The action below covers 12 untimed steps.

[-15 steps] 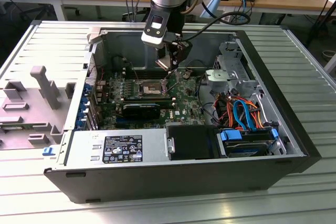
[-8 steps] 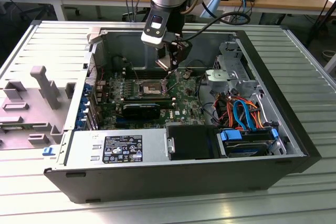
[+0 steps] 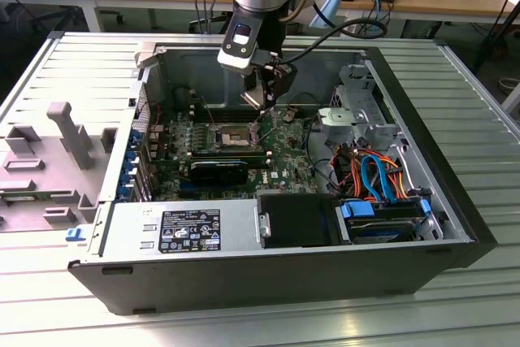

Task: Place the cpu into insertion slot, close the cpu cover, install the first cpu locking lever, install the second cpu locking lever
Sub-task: 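Place the cpu into insertion slot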

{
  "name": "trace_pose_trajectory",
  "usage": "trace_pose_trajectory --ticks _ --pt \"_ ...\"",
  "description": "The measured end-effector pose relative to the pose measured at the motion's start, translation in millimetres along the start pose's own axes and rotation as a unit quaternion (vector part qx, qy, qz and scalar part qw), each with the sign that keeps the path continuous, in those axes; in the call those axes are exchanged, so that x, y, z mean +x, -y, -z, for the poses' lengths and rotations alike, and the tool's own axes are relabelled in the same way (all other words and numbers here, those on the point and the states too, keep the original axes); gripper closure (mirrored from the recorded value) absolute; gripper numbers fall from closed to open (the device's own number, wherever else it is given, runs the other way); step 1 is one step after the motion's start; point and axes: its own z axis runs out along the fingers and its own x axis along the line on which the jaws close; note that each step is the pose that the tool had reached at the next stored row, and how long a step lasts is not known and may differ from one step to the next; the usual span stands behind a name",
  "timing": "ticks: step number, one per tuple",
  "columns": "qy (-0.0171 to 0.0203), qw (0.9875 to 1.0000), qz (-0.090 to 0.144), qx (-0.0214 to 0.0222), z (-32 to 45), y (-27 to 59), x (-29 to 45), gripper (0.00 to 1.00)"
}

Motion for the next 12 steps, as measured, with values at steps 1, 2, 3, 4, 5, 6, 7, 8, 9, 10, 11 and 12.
trace_pose_trajectory --ticks 1,2,3,4,5,6,7,8,9,10,11,12 --pt "0.0 1.0 0.0 0.0 0.0 0.0 0.0 0.46" --pt "0.0001 1.0 -0.001 0.0 0.0 0.0 0.0 0.46" --pt "0.0002 1.0 -0.002 0.0 0.0 0.0 0.0 0.46" --pt "0.0002 1.0 -0.002 0.0 0.0 0.0 0.0 0.46" --pt "0.0002 1.0 -0.003 -0.0001 0.0 0.0 0.0 0.46" --pt "0.0003 1.0 -0.004 -0.0001 0.0 0.0 0.0 0.46" --pt "0.0004 1.0 -0.005 -0.0001 0.0 0.0 0.0 0.46" --pt "0.0004 1.0 -0.005 -0.0001 0.0 0.0 0.0 0.46" --pt "0.0005 1.0 -0.006 -0.0001 0.0 0.0 0.0 0.46" --pt "0.0005 1.0 -0.006 -0.0001 0.0 0.0 0.0 0.46" --pt "0.0006 1.0 -0.007 -0.0002 0.0 0.0 0.0 0.46" --pt "0.0006 1.0 -0.007 -0.0001 0.0 0.0 0.0 0.46"
